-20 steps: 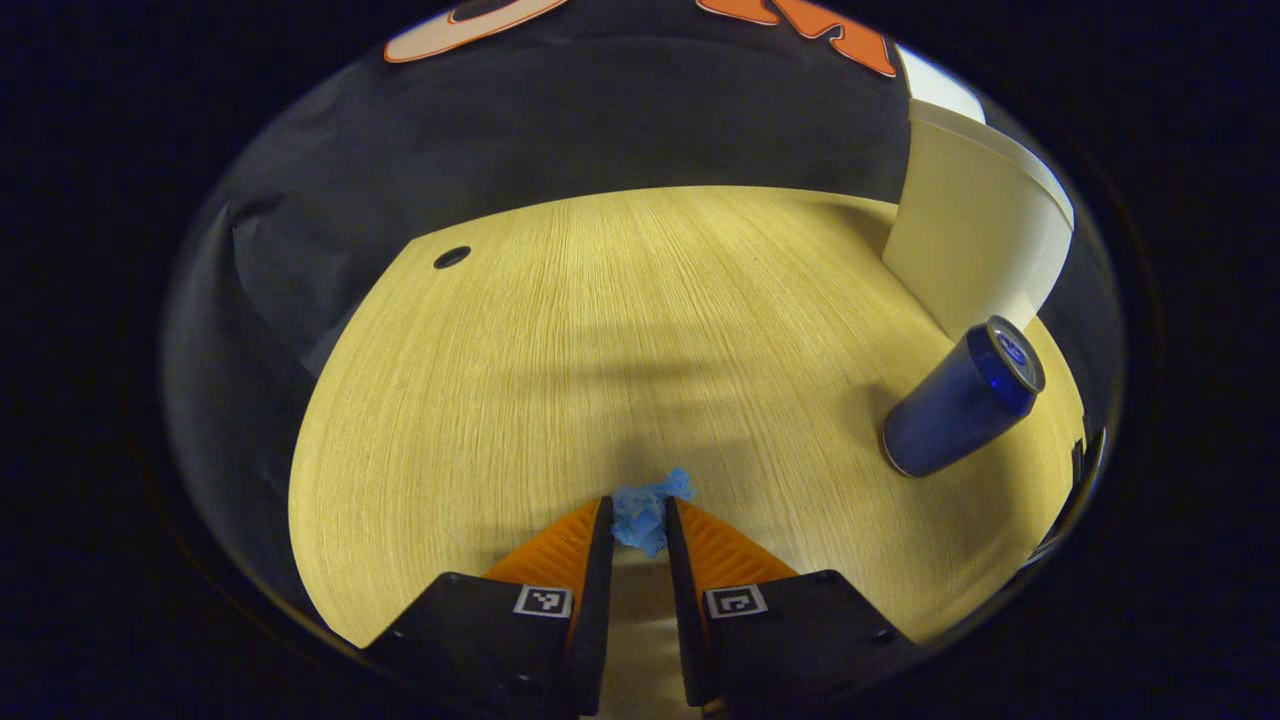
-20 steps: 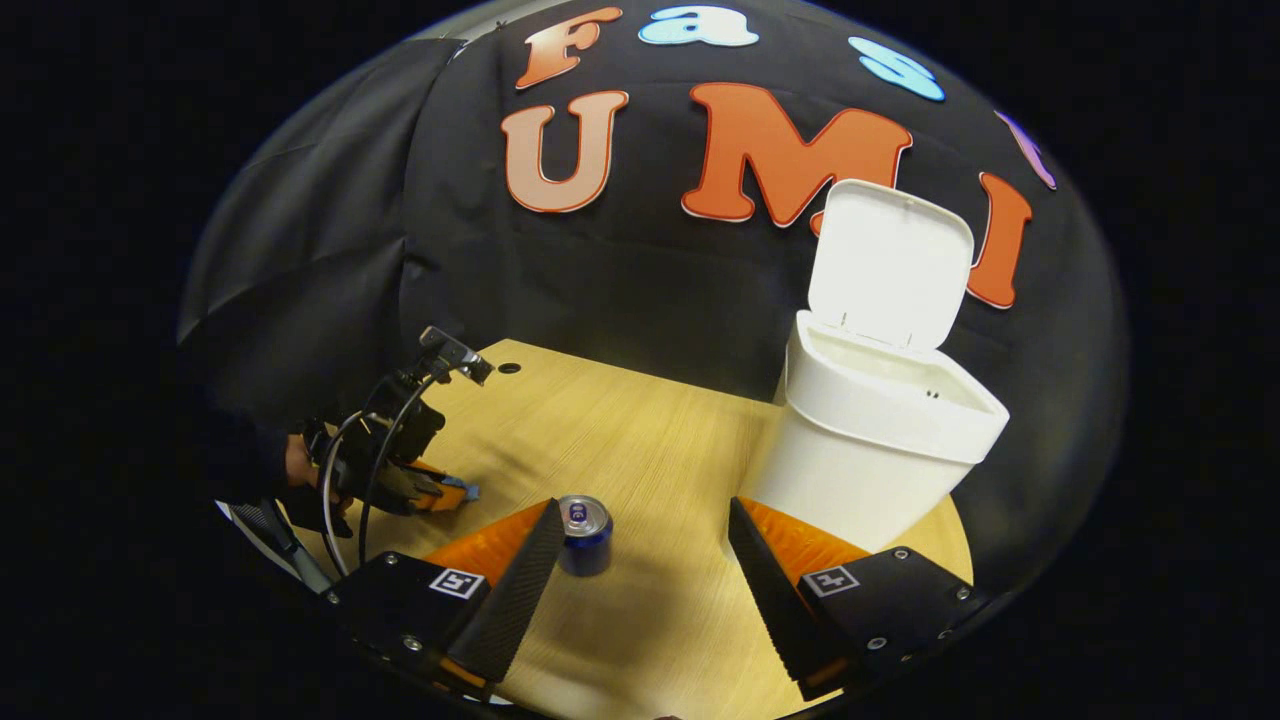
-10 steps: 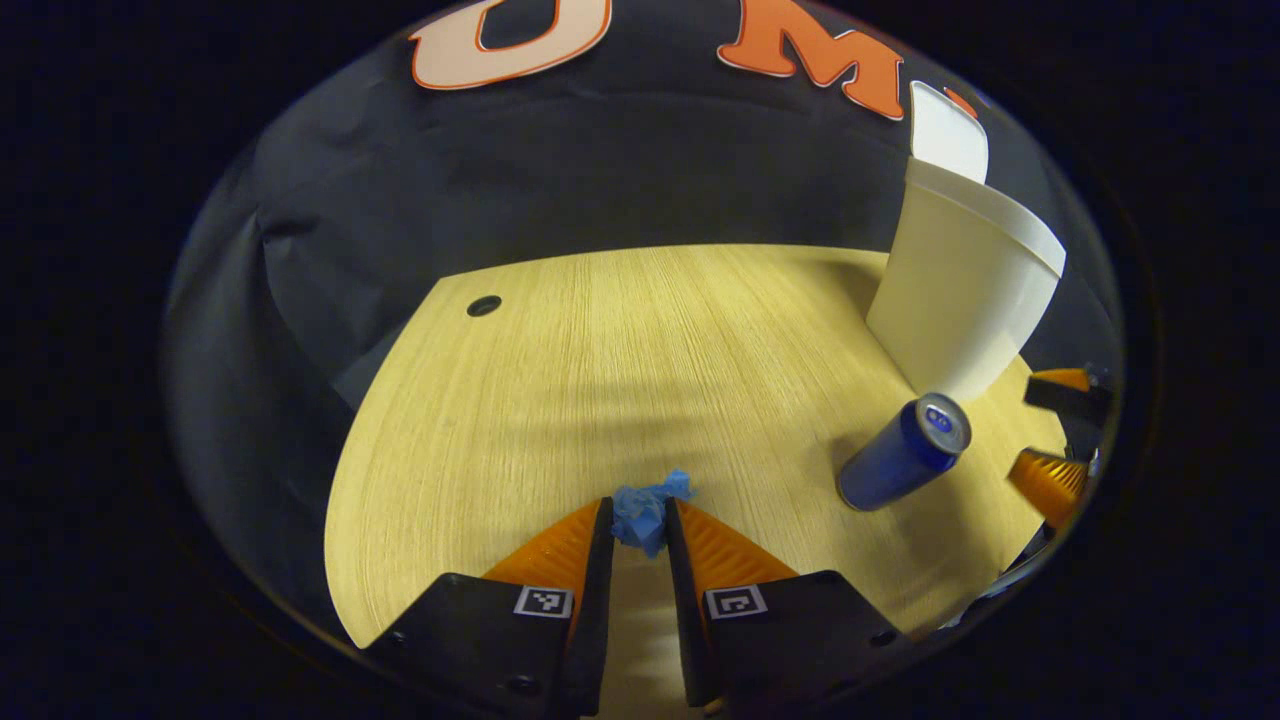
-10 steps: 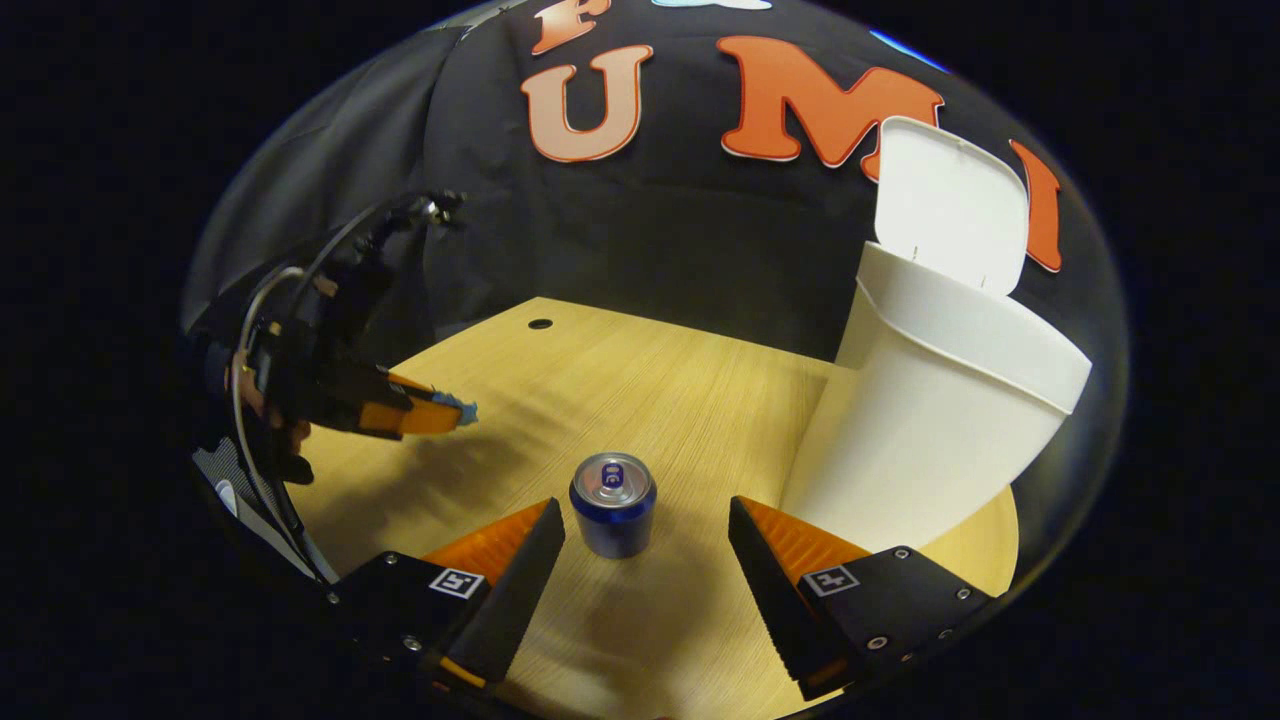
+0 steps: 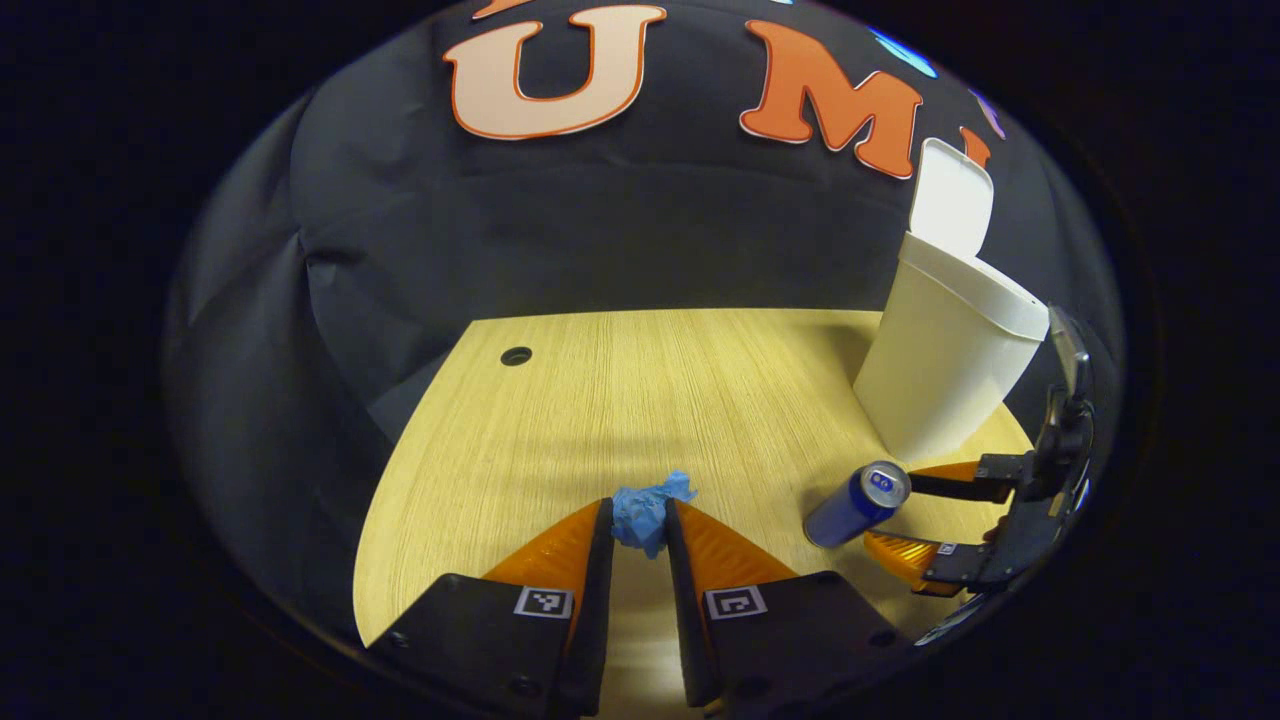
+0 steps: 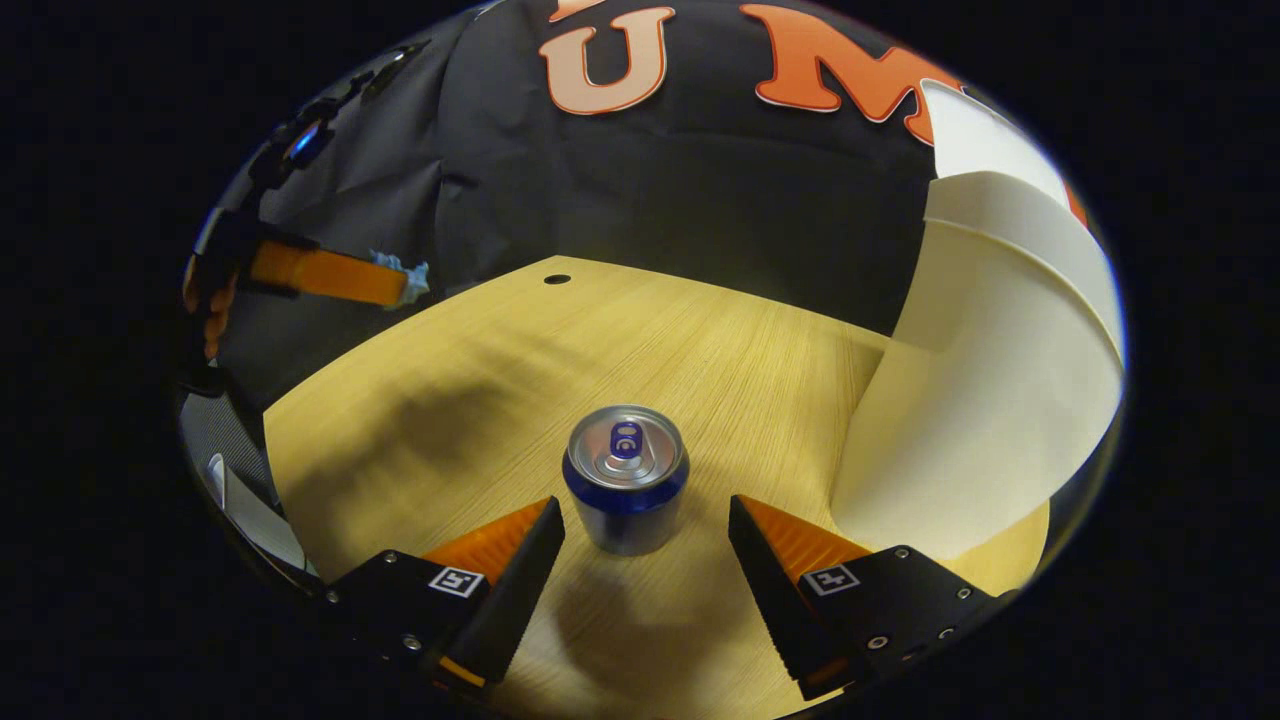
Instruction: Press the lid of the desktop garbage bin to open it, pick up the crumpled paper on the desktop and throw it into the bin, then pick up the pop can on the desktop and drop it into the bin, and finally close the garbage bin lid.
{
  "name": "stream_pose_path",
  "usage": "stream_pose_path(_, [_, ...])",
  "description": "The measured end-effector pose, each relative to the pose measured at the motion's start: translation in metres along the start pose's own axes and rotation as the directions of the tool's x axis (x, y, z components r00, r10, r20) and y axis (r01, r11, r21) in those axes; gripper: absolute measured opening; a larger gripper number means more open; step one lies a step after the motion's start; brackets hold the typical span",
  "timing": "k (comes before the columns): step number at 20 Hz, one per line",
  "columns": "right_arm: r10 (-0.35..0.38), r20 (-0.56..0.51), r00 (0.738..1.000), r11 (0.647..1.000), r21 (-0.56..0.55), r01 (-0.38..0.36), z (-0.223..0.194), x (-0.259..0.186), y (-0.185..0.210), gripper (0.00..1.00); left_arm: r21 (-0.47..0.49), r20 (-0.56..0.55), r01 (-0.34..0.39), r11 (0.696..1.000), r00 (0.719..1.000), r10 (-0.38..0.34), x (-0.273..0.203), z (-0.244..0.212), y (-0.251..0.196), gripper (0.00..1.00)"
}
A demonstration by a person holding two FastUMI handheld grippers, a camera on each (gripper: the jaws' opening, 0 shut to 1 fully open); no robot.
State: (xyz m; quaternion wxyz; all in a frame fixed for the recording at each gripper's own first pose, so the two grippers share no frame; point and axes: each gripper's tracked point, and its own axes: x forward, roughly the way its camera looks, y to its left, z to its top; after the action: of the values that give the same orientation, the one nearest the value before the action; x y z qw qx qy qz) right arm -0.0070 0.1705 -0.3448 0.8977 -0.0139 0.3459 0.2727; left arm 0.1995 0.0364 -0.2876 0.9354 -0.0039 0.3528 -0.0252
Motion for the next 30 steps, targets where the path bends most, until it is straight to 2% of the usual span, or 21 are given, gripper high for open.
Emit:
stream_pose_path(6, [0.028, 0.011, 1.000, 0.999, 0.038, -0.028, 0.001, 0.018, 0.007, 0.99, 0.010, 0.045, -0.027, 1.000, 0.999, 0.027, -0.027, 0.018, 0.002, 0.34])
stream_pose_path(8, [0.033, 0.017, 0.999, 0.999, 0.040, -0.033, 0.002, 0.020, 0.011, 0.92, 0.005, 0.063, -0.031, 1.000, 0.998, 0.030, -0.033, 0.028, 0.002, 0.34])
stream_pose_path(10, [0.036, 0.016, 0.999, 0.999, 0.034, -0.037, 0.002, 0.019, 0.011, 0.79, 0.005, 0.086, -0.029, 1.000, 0.996, 0.029, -0.037, 0.040, 0.000, 0.34])
stream_pose_path(15, [0.012, 0.021, 1.000, 0.999, 0.041, -0.013, 0.002, 0.007, 0.003, 0.77, 0.029, 0.127, 0.010, 1.000, 0.992, -0.013, -0.031, 0.062, -0.016, 0.34])
stream_pose_path(19, [-0.043, 0.027, 0.999, 0.996, 0.073, 0.041, -0.001, -0.016, -0.016, 0.77, 0.065, 0.175, 0.089, 0.994, 0.980, -0.099, -0.023, 0.093, -0.053, 0.34])
stream_pose_path(23, [-0.113, 0.027, 0.993, 0.987, 0.114, 0.109, -0.014, -0.051, -0.039, 0.77, 0.110, 0.233, 0.188, 0.976, 0.950, -0.210, -0.016, 0.132, -0.099, 0.34])
stream_pose_path(26, [-0.175, 0.024, 0.984, 0.975, 0.146, 0.170, -0.020, -0.073, -0.056, 0.77, 0.157, 0.269, 0.274, 0.949, 0.912, -0.308, -0.013, 0.161, -0.141, 0.34])
stream_pose_path(30, [-0.257, 0.023, 0.966, 0.950, 0.191, 0.248, -0.028, -0.102, -0.076, 0.77, 0.230, 0.302, 0.378, 0.897, 0.848, -0.435, -0.012, 0.198, -0.204, 0.34])
